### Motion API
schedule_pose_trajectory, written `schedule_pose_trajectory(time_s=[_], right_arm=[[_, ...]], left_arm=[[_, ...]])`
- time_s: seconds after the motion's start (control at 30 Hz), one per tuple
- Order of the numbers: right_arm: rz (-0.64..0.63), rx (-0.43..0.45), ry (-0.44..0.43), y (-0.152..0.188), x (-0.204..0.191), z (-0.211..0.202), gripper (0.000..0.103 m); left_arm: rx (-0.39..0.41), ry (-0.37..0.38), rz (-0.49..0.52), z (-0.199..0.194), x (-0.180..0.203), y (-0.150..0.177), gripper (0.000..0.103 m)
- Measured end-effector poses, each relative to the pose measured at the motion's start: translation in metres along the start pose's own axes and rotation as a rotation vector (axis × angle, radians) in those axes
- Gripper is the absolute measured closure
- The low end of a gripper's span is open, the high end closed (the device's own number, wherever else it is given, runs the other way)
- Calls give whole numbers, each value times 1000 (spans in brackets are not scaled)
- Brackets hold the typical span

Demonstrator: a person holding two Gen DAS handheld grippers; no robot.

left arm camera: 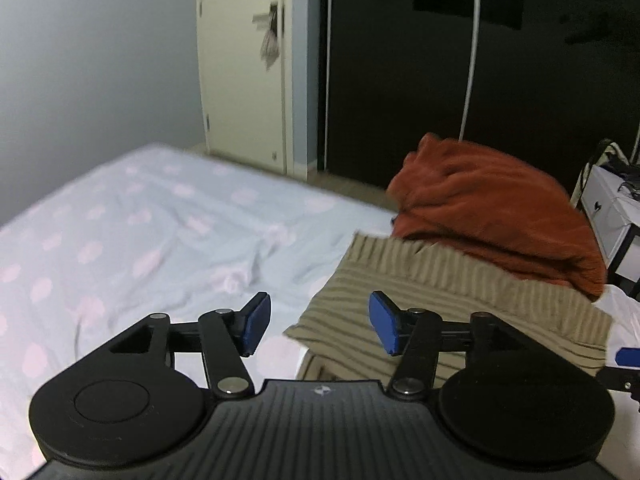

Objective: Fold clothes

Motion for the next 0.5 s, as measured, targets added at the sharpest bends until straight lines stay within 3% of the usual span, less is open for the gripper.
schedule_pose_trajectory(time_s=[0.3,0.5], right_arm=[[-17,63,-45,-8,-12,-41,31],[-29,72,-57,-5,-15,-59,28]], left_arm=[[87,33,42,-52,47,6,30],[109,-29,33,-72,62,24,27]])
Point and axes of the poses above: each gripper's, at about its wrist camera, not at the fingertips, and z roughly the way its jaws point, x to its right, y to its underside, the point moved 6 cm from there along z, roughly the way its jaws point
